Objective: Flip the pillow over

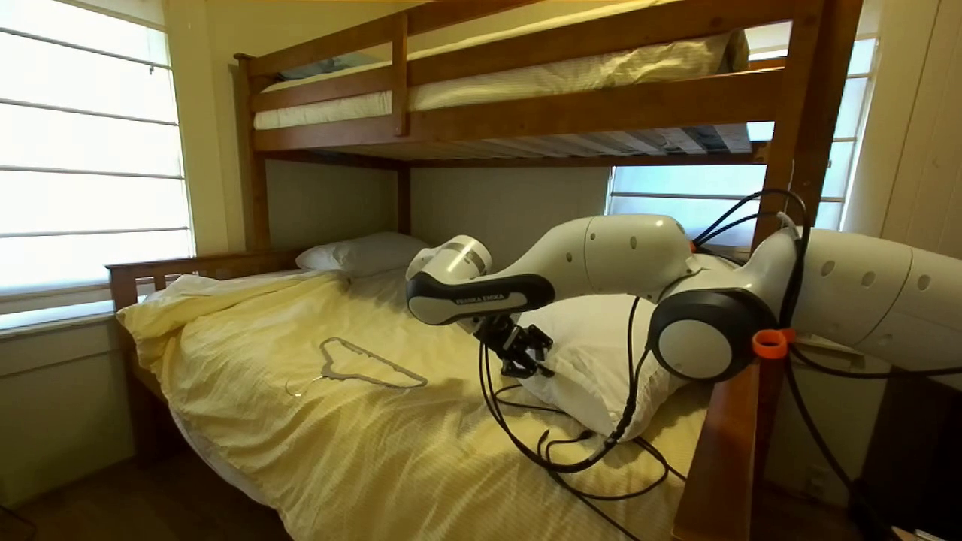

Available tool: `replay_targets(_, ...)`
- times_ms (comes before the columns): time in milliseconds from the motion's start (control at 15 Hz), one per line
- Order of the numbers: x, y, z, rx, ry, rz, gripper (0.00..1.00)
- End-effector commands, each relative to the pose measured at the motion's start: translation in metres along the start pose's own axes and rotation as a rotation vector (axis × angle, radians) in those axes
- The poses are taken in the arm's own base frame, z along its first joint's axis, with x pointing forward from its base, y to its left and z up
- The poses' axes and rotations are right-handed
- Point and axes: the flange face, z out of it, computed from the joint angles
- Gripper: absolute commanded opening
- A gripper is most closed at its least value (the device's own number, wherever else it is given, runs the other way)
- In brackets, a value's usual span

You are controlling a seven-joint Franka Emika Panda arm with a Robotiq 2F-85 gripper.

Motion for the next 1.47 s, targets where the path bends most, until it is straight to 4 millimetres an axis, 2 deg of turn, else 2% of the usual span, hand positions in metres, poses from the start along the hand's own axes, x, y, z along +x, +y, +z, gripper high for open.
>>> replay_targets(0,-0.032,-0.007,-0.06,0.007,0.153,-0.087,0.0)
replay_targets(267,-0.079,-0.028,-0.122,-0.008,0.298,-0.198,0.0)
replay_targets(533,-0.119,-0.059,-0.168,-0.032,0.422,-0.333,0.0)
replay_targets(933,-0.141,-0.087,-0.196,-0.061,0.533,-0.536,0.0)
replay_targets(1400,-0.156,-0.106,-0.215,-0.105,0.617,-0.76,0.0)
